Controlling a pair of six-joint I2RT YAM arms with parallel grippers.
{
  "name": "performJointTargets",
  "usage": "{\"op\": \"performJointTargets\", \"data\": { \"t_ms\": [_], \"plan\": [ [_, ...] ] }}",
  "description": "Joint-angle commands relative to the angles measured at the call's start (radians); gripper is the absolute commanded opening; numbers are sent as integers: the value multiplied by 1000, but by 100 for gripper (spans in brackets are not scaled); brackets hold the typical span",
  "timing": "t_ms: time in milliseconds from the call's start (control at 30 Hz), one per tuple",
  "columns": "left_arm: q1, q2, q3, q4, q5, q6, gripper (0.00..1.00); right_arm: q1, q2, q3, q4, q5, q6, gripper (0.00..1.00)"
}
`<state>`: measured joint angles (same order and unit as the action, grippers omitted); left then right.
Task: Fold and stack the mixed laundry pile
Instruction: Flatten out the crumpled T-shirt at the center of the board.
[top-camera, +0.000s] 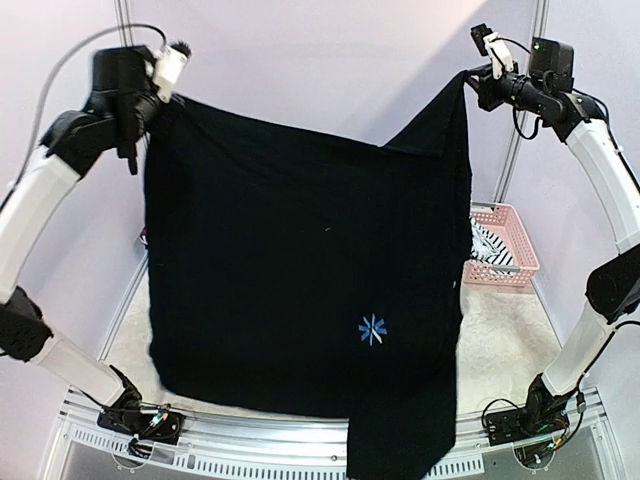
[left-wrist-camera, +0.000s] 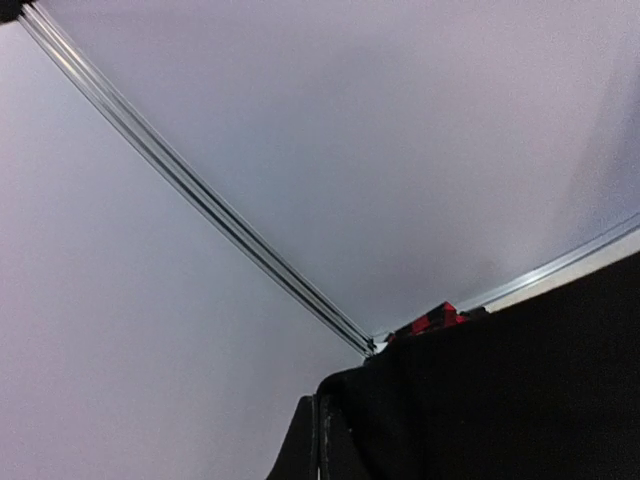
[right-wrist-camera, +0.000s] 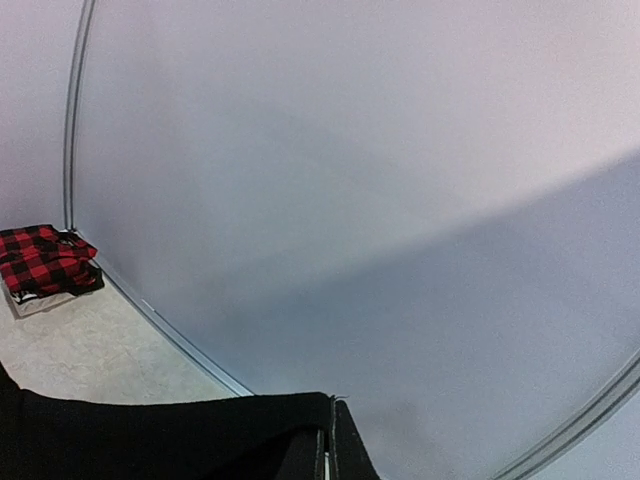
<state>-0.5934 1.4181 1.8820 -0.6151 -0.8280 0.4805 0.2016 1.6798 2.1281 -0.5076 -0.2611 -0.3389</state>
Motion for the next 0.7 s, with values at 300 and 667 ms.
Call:
{"op": "performJointTargets", "data": {
  "t_ms": [300, 667],
  "plan": [
    [122, 123, -202, -51, 227, -298, 0, -5, 48, -304, 194, 153, -66, 0],
    [64, 22, -58, -89, 247, -336, 0, -7, -6, -145, 109, 143, 4, 0]
  ]
}}
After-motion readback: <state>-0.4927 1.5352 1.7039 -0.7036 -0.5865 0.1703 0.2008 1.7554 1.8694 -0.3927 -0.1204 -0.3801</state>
